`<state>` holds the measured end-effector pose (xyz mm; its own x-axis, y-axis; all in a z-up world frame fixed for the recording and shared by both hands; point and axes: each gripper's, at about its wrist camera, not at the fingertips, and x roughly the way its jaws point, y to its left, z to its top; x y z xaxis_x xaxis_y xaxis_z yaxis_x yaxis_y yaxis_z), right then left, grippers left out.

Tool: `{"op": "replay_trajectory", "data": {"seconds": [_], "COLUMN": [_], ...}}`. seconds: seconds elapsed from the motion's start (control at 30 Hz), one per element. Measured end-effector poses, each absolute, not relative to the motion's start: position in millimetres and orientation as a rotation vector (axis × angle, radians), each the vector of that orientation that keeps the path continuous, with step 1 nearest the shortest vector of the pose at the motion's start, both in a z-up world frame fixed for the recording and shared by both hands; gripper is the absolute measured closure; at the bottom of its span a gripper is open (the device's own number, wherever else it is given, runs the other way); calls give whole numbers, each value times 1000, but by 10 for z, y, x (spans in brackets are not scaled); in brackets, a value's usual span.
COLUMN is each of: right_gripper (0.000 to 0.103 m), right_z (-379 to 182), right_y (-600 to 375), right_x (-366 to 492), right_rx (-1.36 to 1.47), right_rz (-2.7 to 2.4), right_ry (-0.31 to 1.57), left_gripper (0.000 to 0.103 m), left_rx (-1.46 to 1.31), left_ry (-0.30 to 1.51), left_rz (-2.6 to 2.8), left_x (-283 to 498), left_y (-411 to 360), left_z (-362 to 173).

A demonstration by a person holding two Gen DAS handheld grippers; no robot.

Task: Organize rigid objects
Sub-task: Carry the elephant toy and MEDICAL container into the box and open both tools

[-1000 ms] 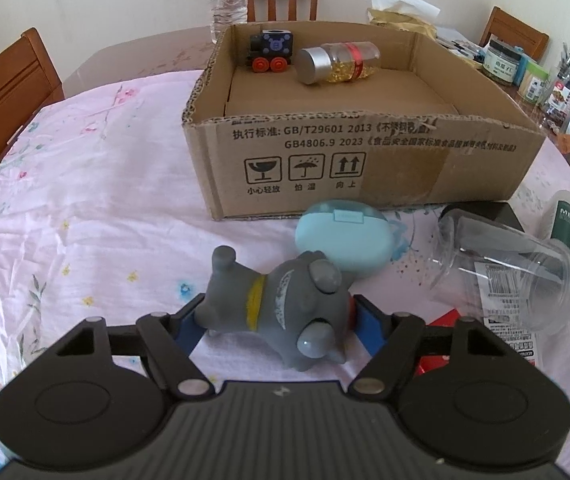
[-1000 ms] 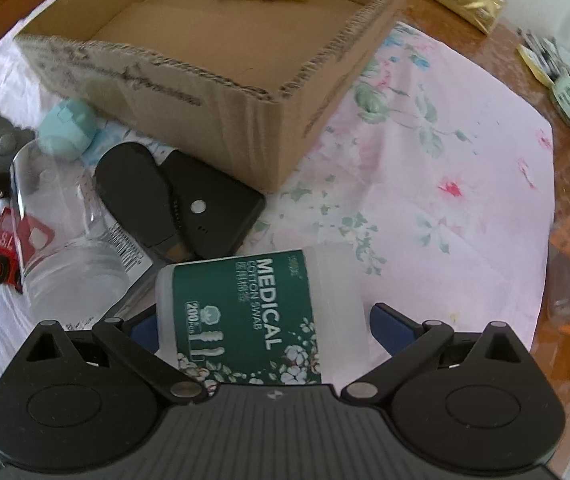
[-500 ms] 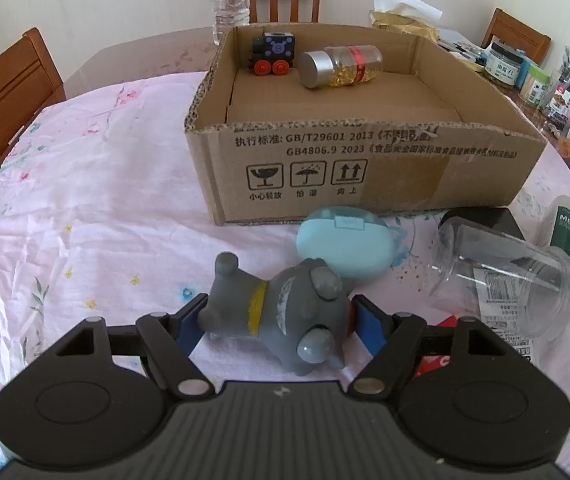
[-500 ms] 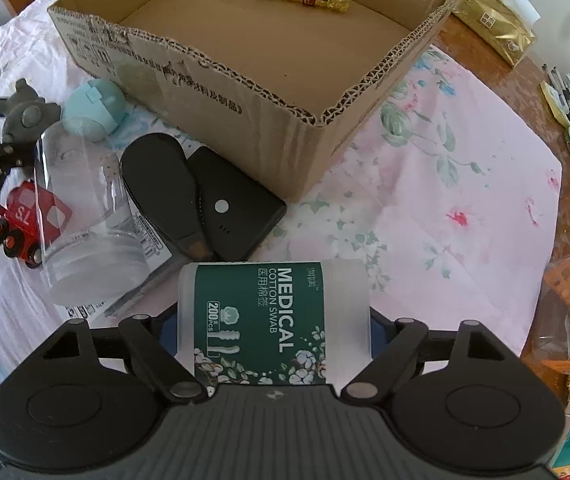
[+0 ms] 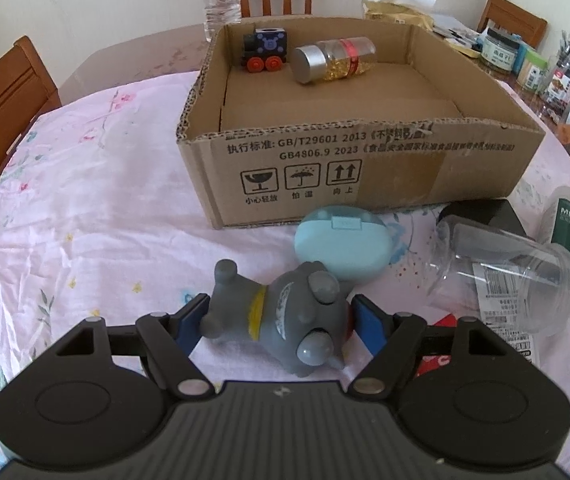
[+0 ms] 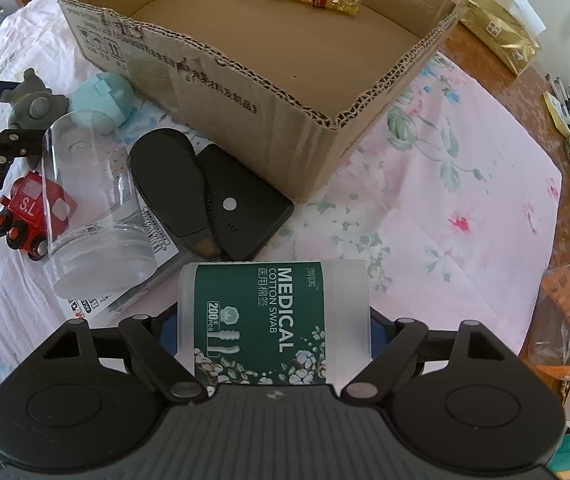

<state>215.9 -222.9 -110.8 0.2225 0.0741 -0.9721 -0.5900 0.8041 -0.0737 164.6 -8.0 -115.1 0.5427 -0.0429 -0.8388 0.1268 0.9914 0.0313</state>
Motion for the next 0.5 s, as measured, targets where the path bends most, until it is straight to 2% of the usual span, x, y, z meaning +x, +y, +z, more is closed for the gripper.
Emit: {"op": "replay_trajectory", "data": {"seconds": [0.17, 0.5], "right_gripper": [16, 16], "right_z": [-1079, -920], "right_y": [-2226, -2251], "right_x": [2133, 2047], "right_rx": [-484, -472], "right_rz": [488, 505], "right_ry": [1265, 1233], "left_gripper": [30, 31], "left_rx": [93, 130], "left_ry": [1001, 1004], "left_rz": [-114, -136], "left_x": [1647, 1572], "left_y": [-76, -4], "left_z": [-1151, -891]}}
